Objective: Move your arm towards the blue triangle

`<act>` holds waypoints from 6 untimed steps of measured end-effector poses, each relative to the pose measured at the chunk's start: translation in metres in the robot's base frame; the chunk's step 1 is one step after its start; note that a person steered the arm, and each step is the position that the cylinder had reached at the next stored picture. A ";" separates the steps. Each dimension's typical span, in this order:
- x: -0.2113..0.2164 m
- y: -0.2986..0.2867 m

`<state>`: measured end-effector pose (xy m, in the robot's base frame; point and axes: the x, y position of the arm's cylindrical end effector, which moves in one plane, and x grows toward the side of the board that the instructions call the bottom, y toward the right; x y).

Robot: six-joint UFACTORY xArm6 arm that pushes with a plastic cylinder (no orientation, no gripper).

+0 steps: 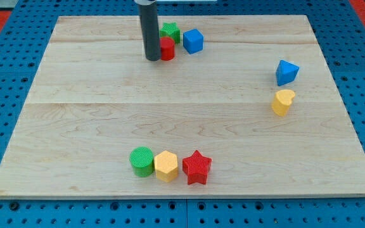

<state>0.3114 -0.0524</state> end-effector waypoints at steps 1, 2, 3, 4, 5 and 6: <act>-0.012 0.021; 0.024 0.036; 0.021 0.145; -0.006 0.242; 0.018 0.301; 0.061 0.294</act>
